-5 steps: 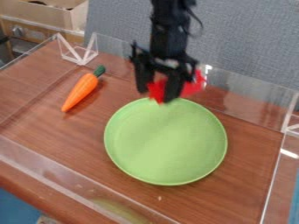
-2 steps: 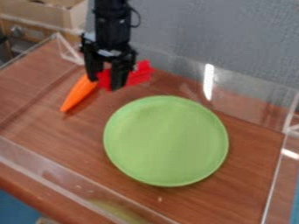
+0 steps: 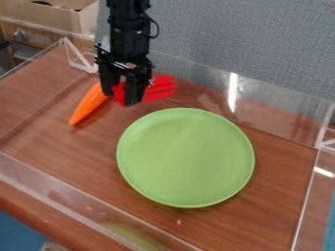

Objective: Move the red object from the green plate to the table

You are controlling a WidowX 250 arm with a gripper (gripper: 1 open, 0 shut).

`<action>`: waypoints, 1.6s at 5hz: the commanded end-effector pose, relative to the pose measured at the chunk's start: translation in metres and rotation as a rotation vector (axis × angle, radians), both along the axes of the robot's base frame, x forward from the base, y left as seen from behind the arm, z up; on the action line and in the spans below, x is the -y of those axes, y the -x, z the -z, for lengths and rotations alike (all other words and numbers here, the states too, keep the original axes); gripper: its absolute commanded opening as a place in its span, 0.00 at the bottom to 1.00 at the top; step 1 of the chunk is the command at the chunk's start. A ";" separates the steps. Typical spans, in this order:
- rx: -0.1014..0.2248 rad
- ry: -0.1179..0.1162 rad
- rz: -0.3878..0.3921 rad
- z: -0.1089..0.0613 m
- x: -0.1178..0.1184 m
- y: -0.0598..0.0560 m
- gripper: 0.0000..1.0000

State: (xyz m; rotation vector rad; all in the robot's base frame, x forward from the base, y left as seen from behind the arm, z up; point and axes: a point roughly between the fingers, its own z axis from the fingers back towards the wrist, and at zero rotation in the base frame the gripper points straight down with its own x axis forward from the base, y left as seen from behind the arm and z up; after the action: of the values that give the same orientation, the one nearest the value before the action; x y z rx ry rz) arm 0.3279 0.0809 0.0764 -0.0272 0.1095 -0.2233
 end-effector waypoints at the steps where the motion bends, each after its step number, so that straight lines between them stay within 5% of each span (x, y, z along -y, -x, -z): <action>1: 0.061 -0.019 -0.042 -0.013 -0.012 -0.011 0.00; 5: 0.062 -0.009 -0.039 -0.022 -0.029 -0.009 0.00; 7: 0.106 0.009 0.111 -0.051 -0.014 -0.011 0.00; 8: 0.129 0.016 0.125 -0.059 0.003 -0.010 0.00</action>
State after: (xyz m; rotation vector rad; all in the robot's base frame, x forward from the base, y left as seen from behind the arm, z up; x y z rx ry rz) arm 0.3354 0.0767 0.1103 -0.0580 0.0536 -0.3463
